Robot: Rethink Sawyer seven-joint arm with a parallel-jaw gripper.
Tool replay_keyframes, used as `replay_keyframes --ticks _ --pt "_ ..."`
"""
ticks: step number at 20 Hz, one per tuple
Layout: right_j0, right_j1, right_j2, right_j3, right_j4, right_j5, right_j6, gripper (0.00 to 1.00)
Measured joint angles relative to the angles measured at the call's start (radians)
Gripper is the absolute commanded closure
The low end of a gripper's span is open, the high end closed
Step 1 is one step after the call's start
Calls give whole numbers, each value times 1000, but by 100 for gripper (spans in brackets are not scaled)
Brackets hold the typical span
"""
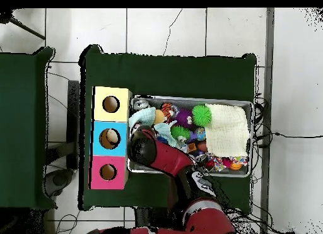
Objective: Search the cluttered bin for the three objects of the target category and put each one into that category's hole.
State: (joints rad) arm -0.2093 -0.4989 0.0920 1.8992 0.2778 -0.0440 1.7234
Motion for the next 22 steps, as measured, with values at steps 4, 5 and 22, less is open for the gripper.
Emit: replay_keyframes --ticks 4,5,22 --pt "6 -3 -3 4 15 0 7 0" --pt "6 -5 -4 7 19 -2 13 0" --pt "4 -28 -61 22 -34 64 16 0"
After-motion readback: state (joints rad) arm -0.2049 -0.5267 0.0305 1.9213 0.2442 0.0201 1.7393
